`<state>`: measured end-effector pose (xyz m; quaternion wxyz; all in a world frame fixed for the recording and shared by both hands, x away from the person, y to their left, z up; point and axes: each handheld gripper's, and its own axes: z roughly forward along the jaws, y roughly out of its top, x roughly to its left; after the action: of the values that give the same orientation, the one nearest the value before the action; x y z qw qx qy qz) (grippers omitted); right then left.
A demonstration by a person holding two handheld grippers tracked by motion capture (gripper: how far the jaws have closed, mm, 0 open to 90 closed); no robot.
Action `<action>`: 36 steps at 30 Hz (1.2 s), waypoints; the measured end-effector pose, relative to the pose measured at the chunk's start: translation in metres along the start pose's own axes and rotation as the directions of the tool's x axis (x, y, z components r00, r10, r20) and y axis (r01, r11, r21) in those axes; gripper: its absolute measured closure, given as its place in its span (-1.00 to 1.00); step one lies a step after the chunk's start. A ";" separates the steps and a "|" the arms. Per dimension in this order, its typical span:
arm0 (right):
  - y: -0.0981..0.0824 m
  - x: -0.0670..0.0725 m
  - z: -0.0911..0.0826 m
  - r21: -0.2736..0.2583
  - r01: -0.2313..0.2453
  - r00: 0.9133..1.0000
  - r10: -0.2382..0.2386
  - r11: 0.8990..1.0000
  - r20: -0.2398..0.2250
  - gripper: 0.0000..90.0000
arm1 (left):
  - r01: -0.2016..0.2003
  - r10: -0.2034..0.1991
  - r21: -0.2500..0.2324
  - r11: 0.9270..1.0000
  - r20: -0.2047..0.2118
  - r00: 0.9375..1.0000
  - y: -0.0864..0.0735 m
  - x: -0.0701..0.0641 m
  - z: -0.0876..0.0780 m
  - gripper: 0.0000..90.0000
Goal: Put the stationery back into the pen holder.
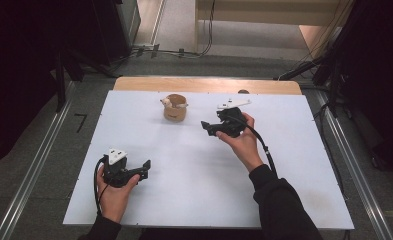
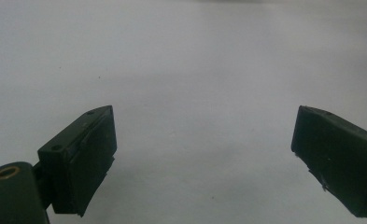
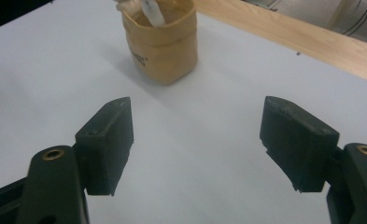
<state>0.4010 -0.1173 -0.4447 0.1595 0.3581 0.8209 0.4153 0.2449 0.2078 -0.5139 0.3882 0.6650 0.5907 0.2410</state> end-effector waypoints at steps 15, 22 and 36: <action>-0.033 -0.018 -0.017 0.018 -0.029 0.999 0.028 0.999 0.028 -0.46 | -0.001 0.001 0.003 1.000 0.000 1.000 0.000 0.000 0.000 -0.84; -0.048 -0.025 -0.028 0.014 -0.054 0.998 0.053 0.998 0.037 -0.46 | -0.002 0.002 0.003 1.000 -0.003 1.000 0.000 -0.001 0.000 -0.84; -0.071 -0.025 -0.049 0.006 -0.059 0.998 0.059 0.998 0.032 -0.46 | -0.003 0.003 0.002 1.000 -0.006 1.000 0.000 -0.001 0.000 -0.84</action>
<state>0.3584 -0.1915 -0.4721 0.1591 0.3892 0.8087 0.4113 0.2448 0.2065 -0.5141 0.3853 0.6656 0.5912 0.2428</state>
